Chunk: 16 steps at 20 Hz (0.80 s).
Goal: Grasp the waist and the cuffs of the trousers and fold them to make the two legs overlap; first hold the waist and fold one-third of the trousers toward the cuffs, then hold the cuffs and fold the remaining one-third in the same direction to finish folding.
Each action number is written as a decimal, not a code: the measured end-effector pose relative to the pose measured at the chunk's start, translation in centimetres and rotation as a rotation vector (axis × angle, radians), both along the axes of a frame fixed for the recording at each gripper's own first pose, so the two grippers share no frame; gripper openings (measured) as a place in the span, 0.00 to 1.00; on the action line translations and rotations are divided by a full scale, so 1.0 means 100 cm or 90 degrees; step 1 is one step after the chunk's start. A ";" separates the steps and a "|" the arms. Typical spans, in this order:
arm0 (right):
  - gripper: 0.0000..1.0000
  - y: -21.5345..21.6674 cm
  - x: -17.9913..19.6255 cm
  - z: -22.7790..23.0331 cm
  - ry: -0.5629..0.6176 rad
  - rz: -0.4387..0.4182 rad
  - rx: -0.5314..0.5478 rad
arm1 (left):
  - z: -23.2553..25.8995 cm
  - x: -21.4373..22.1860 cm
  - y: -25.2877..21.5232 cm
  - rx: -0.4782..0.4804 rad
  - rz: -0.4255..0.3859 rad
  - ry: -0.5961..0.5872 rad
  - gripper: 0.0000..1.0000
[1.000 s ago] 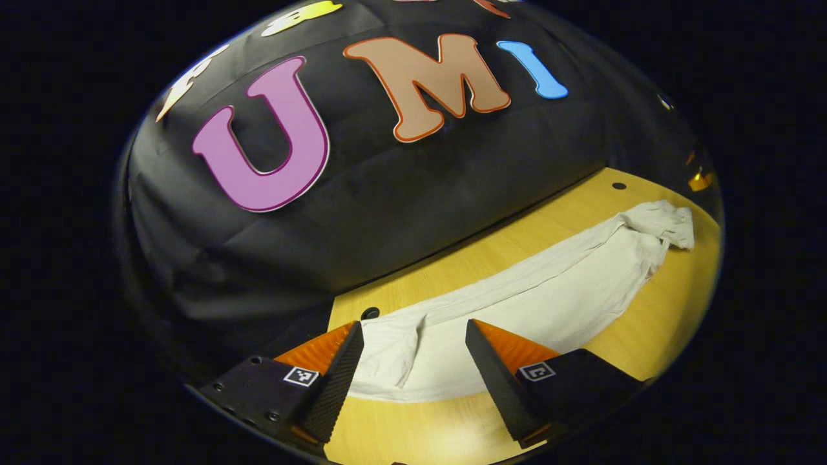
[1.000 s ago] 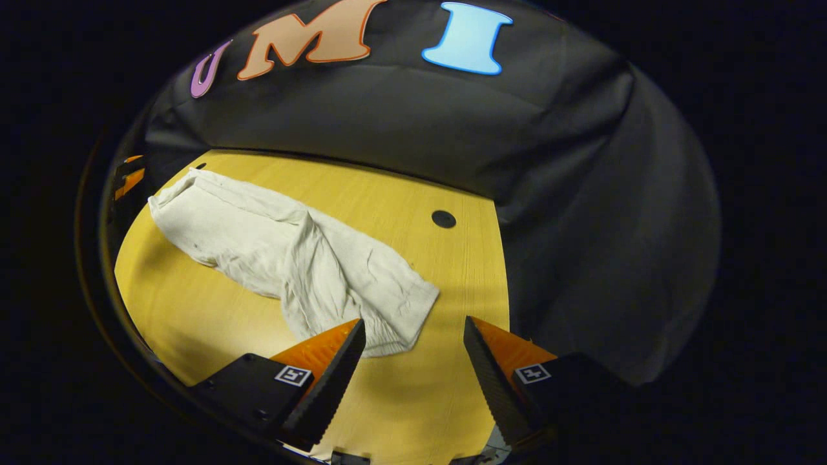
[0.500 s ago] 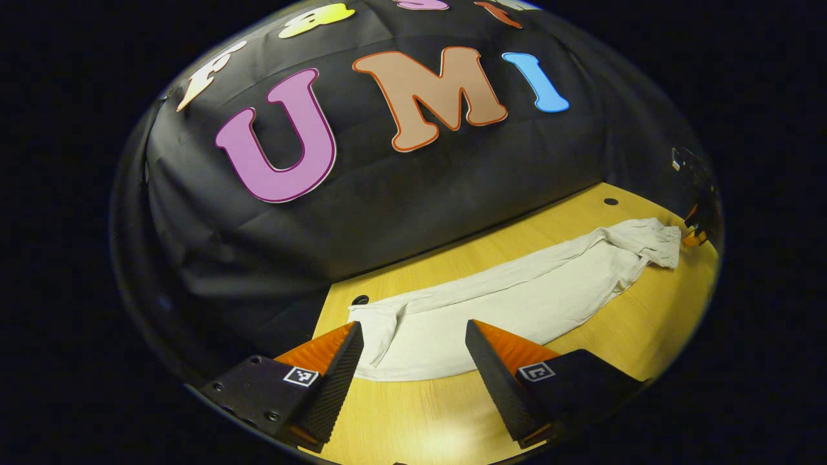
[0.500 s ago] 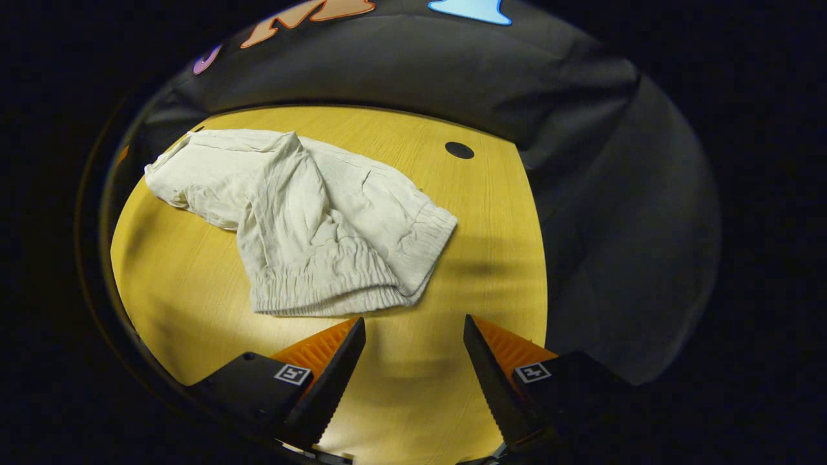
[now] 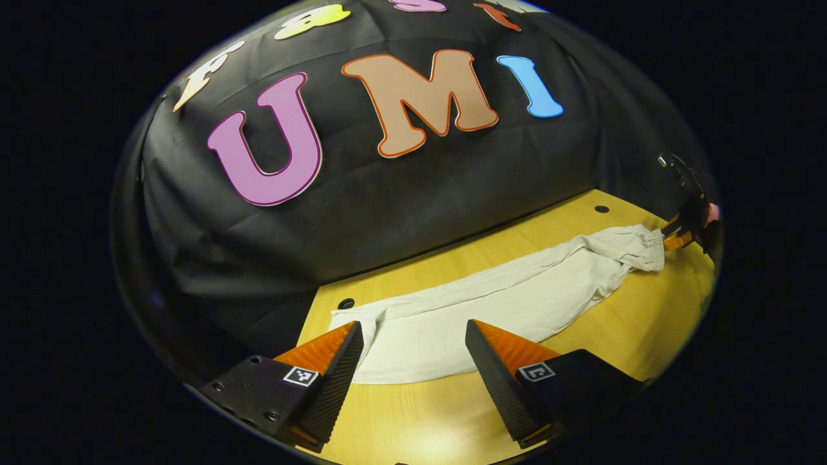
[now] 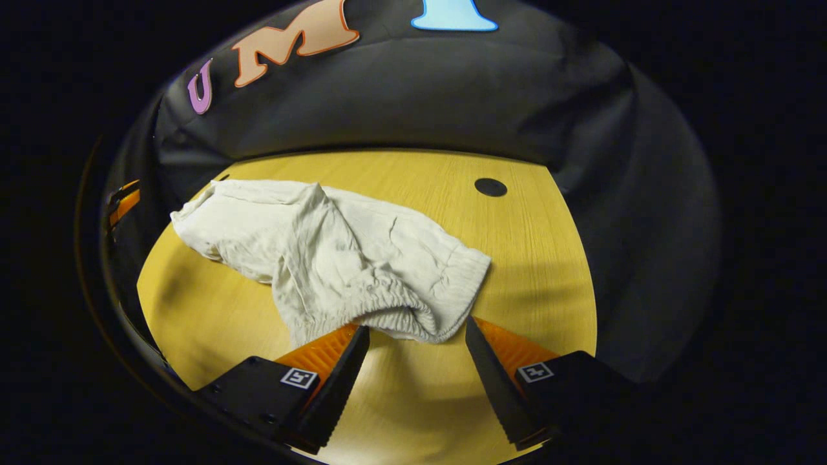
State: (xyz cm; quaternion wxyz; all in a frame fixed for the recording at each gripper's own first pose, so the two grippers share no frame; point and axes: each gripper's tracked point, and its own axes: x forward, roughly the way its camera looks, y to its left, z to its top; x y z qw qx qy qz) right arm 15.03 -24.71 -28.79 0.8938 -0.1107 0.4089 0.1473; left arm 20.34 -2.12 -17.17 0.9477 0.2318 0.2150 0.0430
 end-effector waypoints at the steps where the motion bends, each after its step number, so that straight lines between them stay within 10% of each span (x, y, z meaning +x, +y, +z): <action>1: 0.97 0.003 0.004 0.001 -0.002 0.011 -0.005 | -0.001 0.000 -0.003 -0.006 -0.001 0.001 0.96; 5: 0.93 0.001 0.005 -0.023 0.020 0.023 -0.019 | 0.000 0.003 -0.011 -0.021 -0.007 -0.005 0.96; 16: 0.25 -0.003 -0.002 -0.035 0.063 0.048 -0.074 | -0.011 0.003 -0.017 -0.063 0.001 -0.004 0.95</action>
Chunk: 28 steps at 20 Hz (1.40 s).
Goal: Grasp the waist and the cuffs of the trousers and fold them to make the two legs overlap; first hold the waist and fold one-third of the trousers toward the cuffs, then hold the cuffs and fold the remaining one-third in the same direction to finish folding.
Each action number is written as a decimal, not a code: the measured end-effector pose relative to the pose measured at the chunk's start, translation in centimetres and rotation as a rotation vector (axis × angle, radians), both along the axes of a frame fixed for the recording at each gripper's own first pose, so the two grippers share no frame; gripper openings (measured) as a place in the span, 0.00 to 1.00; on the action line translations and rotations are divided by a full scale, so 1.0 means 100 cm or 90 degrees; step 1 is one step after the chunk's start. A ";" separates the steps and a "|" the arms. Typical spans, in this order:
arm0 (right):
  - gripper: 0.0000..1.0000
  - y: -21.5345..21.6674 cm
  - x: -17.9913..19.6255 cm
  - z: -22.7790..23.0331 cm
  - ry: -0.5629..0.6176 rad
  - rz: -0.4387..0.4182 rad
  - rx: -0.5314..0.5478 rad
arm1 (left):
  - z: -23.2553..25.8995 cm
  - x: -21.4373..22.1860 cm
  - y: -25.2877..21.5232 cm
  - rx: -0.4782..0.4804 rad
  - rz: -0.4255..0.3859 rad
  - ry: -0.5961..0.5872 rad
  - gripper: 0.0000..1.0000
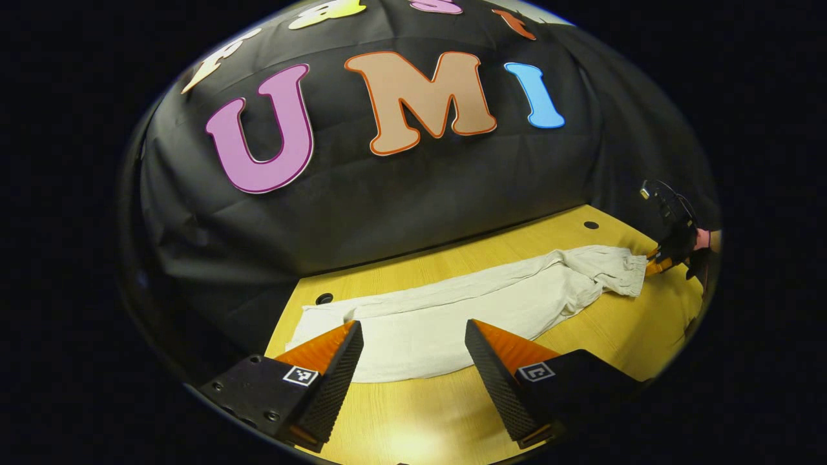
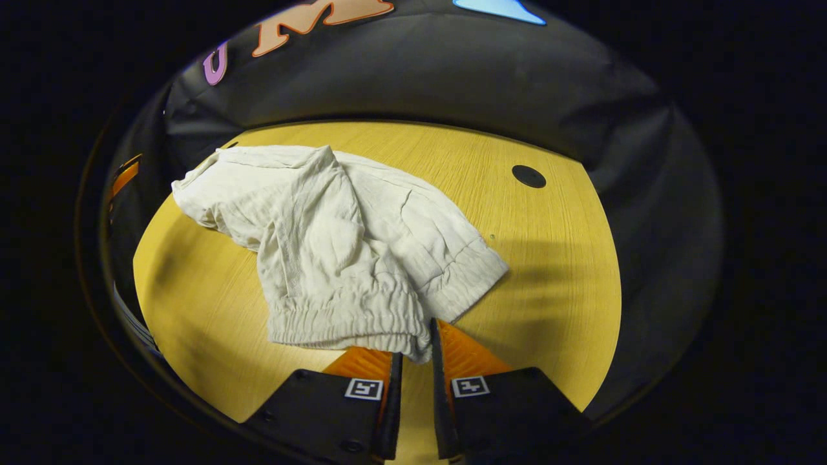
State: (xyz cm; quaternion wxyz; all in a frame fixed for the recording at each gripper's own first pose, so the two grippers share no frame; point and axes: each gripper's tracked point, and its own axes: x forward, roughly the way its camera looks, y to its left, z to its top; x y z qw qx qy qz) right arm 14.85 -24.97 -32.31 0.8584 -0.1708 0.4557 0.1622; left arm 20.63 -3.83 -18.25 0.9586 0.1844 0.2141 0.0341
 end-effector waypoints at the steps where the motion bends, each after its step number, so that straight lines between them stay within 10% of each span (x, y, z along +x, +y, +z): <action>1: 0.17 0.001 0.001 0.000 -0.004 -0.002 -0.006 | 0.000 0.000 0.000 -0.002 -0.001 0.000 0.95; 15: 0.12 0.072 0.000 0.139 -0.168 -0.150 0.099 | 0.006 -0.014 0.037 -0.067 -0.033 -0.017 0.95; 23: 0.12 0.250 -0.033 0.215 -0.254 -0.093 0.167 | 0.006 -0.008 0.133 -0.128 -0.056 -0.011 0.95; 28: 0.12 0.391 -0.029 0.163 -0.242 -0.012 0.163 | -0.001 -0.005 0.209 -0.131 -0.024 -0.010 0.95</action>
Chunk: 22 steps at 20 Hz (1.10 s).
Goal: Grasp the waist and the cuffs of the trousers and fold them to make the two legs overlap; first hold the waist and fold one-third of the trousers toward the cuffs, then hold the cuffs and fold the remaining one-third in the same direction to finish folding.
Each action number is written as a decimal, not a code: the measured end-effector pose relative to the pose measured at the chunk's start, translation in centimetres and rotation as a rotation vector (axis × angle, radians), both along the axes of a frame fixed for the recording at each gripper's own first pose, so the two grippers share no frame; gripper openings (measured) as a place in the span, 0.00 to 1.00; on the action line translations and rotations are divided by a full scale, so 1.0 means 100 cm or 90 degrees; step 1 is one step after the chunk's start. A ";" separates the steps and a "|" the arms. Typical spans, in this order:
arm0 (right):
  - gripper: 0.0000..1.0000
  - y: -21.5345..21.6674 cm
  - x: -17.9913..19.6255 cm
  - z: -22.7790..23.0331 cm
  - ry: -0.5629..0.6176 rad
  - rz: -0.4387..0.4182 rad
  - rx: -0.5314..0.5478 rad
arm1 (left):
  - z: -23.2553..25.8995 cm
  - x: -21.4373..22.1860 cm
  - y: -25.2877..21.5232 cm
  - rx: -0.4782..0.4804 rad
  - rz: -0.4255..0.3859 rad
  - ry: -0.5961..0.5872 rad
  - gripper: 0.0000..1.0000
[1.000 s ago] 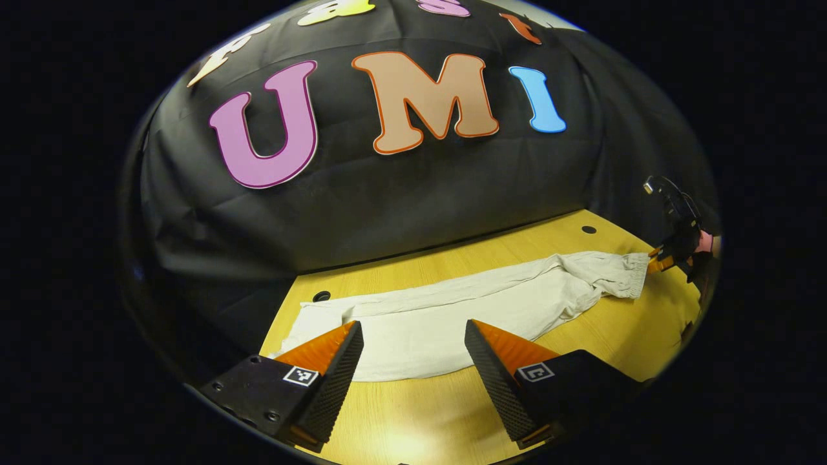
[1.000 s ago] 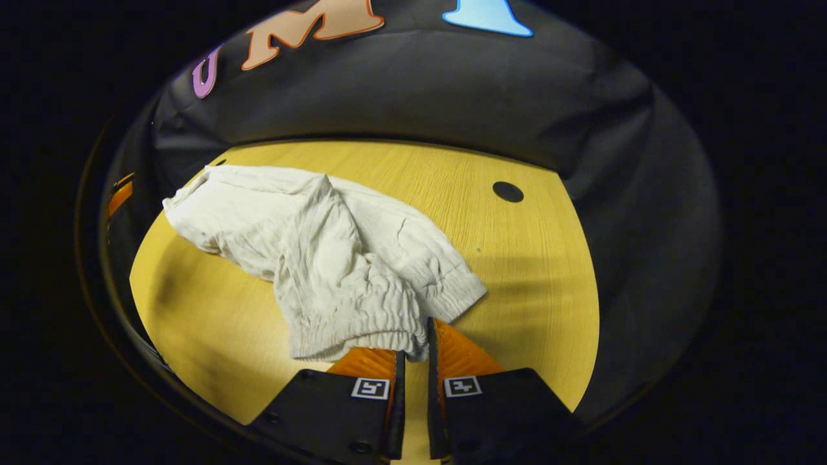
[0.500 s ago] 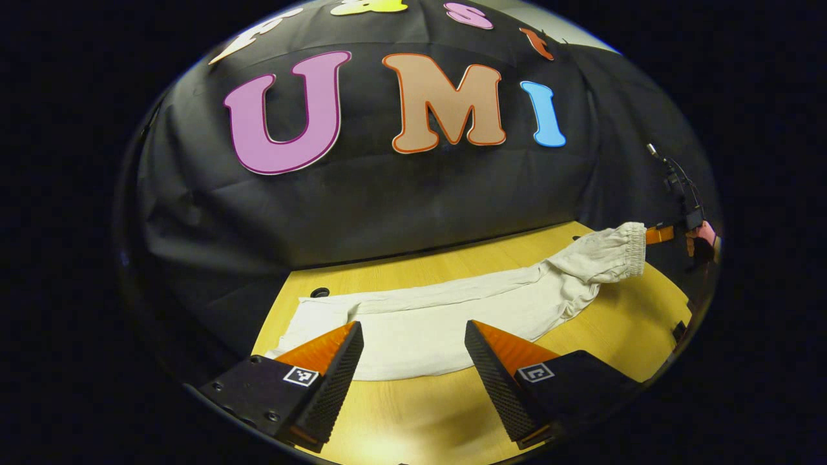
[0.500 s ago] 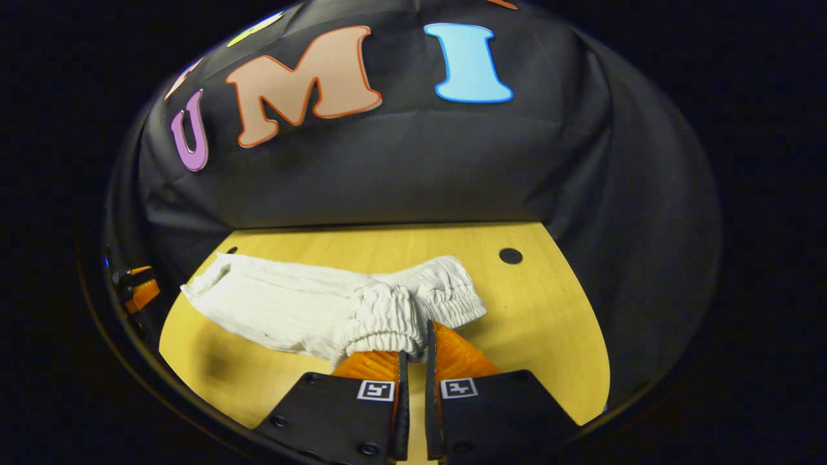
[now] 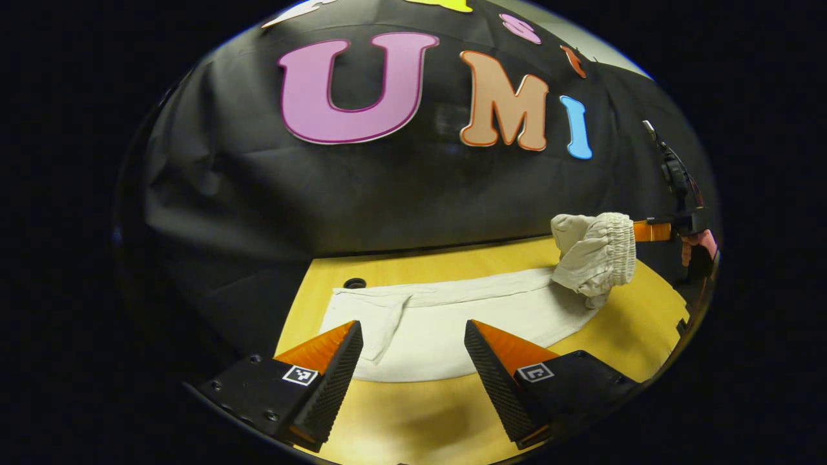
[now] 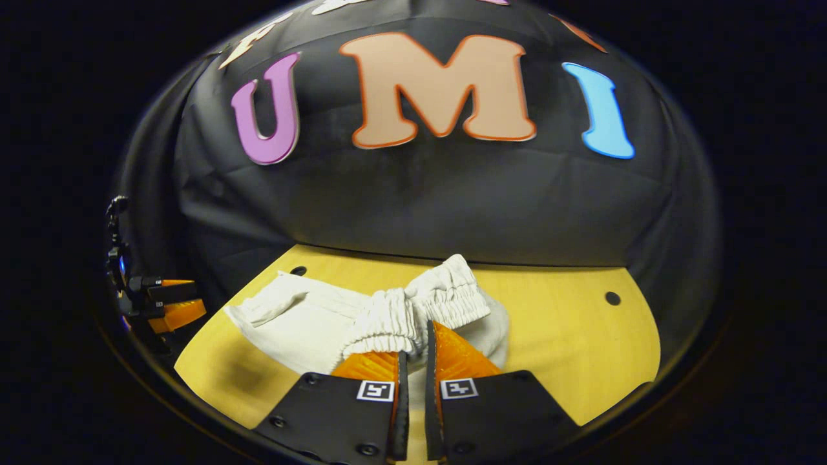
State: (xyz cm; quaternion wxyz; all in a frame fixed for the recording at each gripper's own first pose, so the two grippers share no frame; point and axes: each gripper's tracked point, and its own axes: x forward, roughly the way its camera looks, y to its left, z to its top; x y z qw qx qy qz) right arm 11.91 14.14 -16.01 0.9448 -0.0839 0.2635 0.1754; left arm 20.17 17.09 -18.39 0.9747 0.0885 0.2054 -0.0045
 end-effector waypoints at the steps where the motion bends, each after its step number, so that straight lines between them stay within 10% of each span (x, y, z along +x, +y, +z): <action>1: 0.12 0.018 0.002 -0.016 0.009 0.013 -0.003 | -0.005 -0.001 0.015 -0.001 0.010 0.005 0.95; 3: 0.23 0.047 -0.004 -0.046 0.039 0.045 0.006 | -0.013 -0.002 0.037 -0.011 0.021 0.012 0.95; 9: 1.00 0.062 -0.013 -0.046 0.037 0.071 0.011 | -0.064 -0.002 0.093 0.005 0.007 0.092 0.94; 22: 0.99 -0.060 -0.046 0.006 -0.019 -0.055 -0.088 | -0.147 0.026 0.134 0.053 -0.054 0.234 0.94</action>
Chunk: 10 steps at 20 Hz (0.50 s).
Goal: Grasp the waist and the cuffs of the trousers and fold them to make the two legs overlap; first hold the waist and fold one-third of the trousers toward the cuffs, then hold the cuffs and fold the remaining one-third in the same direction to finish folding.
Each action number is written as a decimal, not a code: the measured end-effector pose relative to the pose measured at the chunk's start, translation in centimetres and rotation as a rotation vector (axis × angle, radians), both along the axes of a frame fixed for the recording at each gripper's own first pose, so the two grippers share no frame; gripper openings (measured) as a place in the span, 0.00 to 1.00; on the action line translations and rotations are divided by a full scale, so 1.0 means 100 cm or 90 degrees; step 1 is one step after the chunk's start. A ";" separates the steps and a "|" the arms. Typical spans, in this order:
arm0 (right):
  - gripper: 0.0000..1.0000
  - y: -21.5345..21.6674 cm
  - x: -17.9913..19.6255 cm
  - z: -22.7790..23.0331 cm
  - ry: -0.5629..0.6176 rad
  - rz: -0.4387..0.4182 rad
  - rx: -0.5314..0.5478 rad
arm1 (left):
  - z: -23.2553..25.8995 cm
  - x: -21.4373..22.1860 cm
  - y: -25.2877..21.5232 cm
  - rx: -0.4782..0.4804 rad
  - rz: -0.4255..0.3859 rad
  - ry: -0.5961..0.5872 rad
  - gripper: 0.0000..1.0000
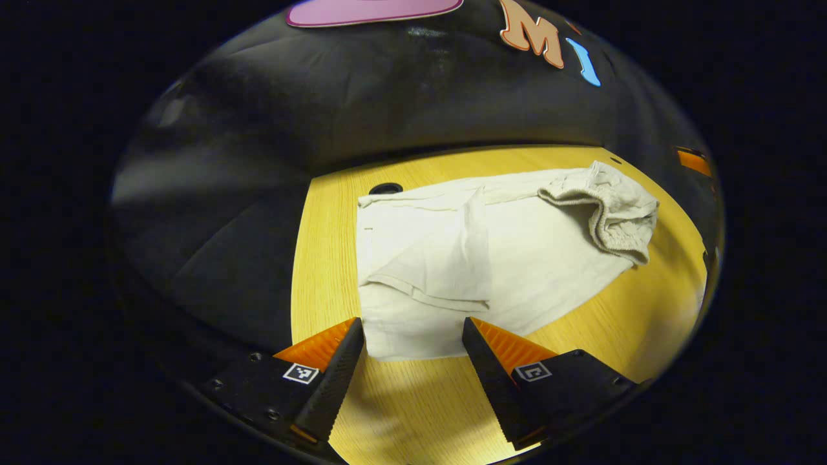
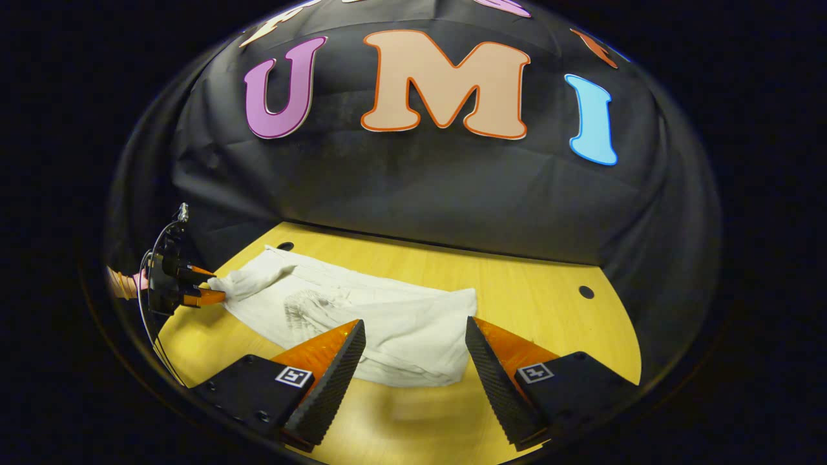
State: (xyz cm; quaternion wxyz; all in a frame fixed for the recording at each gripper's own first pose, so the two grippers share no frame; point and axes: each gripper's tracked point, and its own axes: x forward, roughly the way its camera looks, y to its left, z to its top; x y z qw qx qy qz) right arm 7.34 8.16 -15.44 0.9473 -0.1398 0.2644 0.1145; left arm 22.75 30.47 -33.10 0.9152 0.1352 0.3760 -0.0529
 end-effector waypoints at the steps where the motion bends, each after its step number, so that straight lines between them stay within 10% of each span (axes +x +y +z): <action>1: 0.99 -0.008 -0.005 0.004 -0.002 -0.006 -0.009 | -0.003 0.000 0.000 -0.001 0.001 0.004 0.94; 6: 0.99 -0.021 -0.019 0.008 0.000 -0.021 -0.006 | -0.010 -0.004 -0.006 -0.016 -0.009 0.025 0.88; 10: 0.98 -0.017 -0.027 0.001 0.013 -0.011 -0.002 | -0.012 -0.001 -0.018 -0.038 -0.010 0.021 0.65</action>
